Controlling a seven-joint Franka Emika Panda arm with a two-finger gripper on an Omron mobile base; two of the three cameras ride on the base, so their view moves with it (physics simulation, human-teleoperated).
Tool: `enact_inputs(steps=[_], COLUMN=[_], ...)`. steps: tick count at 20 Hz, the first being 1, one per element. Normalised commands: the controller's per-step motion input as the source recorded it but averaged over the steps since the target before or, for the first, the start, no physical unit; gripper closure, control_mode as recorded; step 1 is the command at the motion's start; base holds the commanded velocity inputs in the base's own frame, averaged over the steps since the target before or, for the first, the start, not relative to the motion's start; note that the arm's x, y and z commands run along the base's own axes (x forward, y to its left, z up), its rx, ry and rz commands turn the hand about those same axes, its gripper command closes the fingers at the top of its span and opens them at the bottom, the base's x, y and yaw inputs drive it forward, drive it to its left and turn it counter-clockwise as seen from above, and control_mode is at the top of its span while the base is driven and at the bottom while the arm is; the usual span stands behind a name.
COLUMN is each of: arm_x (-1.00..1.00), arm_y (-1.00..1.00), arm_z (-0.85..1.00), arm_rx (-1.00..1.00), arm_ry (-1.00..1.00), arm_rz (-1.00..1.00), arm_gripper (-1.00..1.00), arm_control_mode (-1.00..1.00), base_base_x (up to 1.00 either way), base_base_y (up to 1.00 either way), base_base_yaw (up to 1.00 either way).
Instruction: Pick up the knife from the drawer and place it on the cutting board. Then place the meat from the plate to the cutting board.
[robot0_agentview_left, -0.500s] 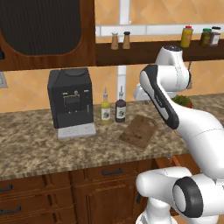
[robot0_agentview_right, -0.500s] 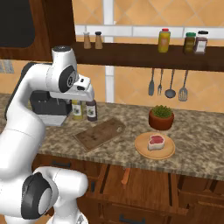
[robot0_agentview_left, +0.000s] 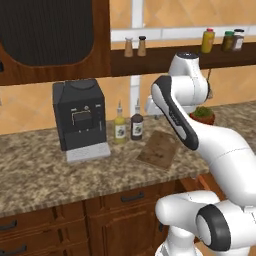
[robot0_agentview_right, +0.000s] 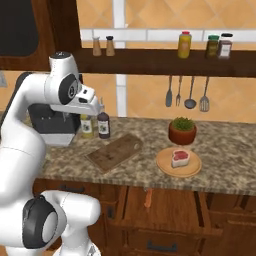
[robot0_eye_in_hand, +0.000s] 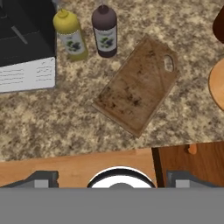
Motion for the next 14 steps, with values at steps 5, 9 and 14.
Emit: enact_inputs(steps=[5, 9, 14], arm_x=[0.00, 0.00, 0.00], arm_y=[0.00, 0.00, 0.00], arm_z=[0.00, 0.00, 0.00], arm_rx=[0.00, 0.00, 0.00], arm_ry=[0.00, 0.00, 0.00], arm_rz=[0.00, 0.00, 0.00], arm_gripper=[-1.00, -1.00, -1.00], arm_control_mode=[1.00, 1.00, 1.00], base_base_x=[0.32, 0.16, 0.00], base_base_y=[0.32, 0.43, 0.48], base_base_yaw=[-0.31, -0.36, -0.24])
